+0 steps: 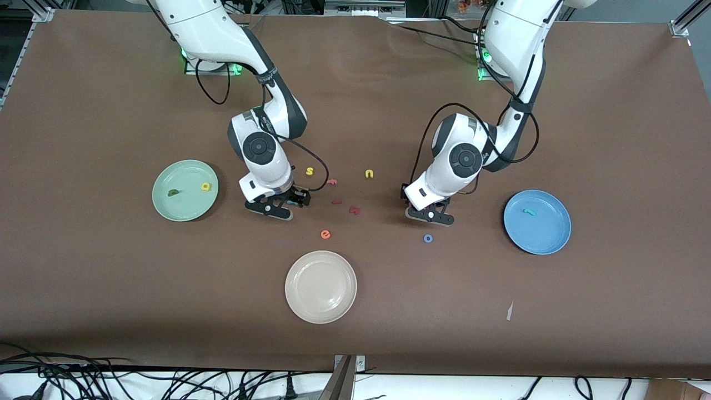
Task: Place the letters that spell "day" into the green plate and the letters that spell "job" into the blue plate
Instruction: 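Grasp the cyan y with the right gripper while the left gripper grasps the q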
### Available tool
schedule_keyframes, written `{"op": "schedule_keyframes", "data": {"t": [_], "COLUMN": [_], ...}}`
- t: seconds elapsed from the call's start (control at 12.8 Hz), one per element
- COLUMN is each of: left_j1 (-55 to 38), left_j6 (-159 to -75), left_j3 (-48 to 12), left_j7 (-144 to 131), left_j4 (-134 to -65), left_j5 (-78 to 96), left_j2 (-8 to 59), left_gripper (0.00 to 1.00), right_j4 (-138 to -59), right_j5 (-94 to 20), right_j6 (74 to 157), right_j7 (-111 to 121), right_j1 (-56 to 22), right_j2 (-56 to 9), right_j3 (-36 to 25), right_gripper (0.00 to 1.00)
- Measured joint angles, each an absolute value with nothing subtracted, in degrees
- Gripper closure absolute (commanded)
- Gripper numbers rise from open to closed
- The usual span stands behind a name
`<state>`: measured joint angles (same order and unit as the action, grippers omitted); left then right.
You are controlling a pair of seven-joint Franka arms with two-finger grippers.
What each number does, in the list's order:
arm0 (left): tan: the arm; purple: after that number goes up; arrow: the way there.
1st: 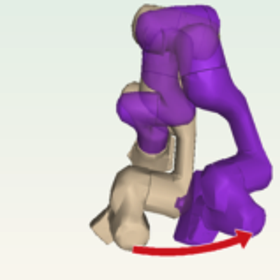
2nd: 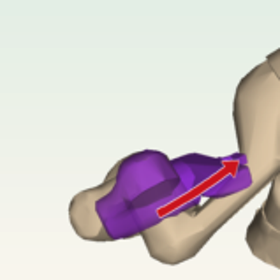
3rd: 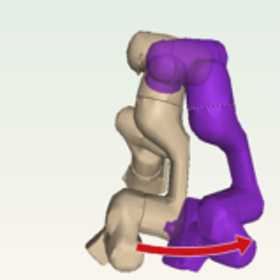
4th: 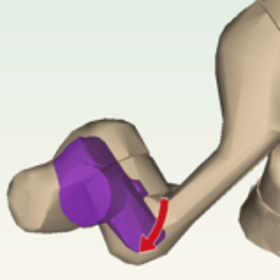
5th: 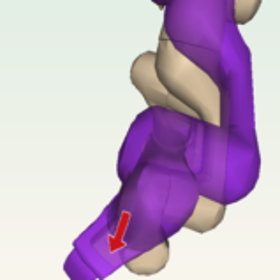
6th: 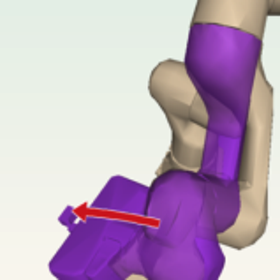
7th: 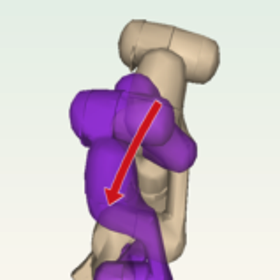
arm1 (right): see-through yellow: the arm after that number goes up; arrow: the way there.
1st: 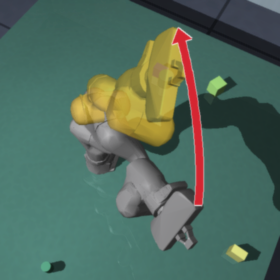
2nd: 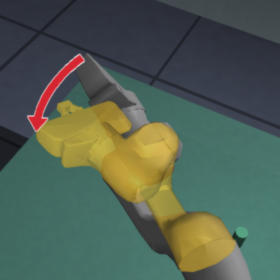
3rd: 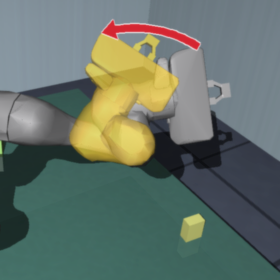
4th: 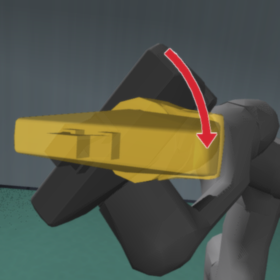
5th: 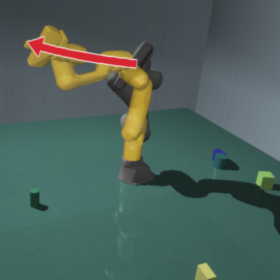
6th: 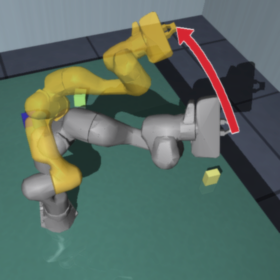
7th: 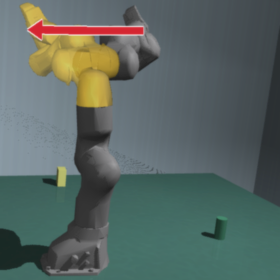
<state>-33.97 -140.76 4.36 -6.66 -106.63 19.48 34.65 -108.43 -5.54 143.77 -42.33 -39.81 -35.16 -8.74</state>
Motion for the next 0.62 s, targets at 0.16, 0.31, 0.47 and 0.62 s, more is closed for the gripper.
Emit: {"op": "schedule_keyframes", "data": {"t": [0.16,0.31,0.47,0.62], "left_j1": [-34.8,-35.5,-35.6,-35.6], "left_j6": [-142.1,-143.1,-143.2,-143.4], "left_j3": [4.4,4.4,4.4,4.5], "left_j7": [-8.3,-8.8,-8.8,-8.8], "left_j4": [-106.1,-106.0,-106.0,-106.0], "left_j5": [19.5,19.5,19.5,19.5], "left_j2": [35.6,36.3,36.8,37.1], "left_gripper": [0.42,0.42,0.42,0.42], "right_j4": [-108.4,-108.3,-108.2,-108.1], "right_j5": [-5.5,-5.5,-5.5,-5.5], "right_j6": [143.8,143.9,143.9,143.9], "right_j7": [-42.3,-42.3,-42.3,-42.3], "right_j1": [-40.0,-40.1,-40.2,-40.5], "right_j2": [-35.4,-35.6,-35.6,-35.6], "right_j3": [-8.7,-8.7,-8.7,-8.7], "right_gripper": [0.29,0.54,0.75,0.83]}}
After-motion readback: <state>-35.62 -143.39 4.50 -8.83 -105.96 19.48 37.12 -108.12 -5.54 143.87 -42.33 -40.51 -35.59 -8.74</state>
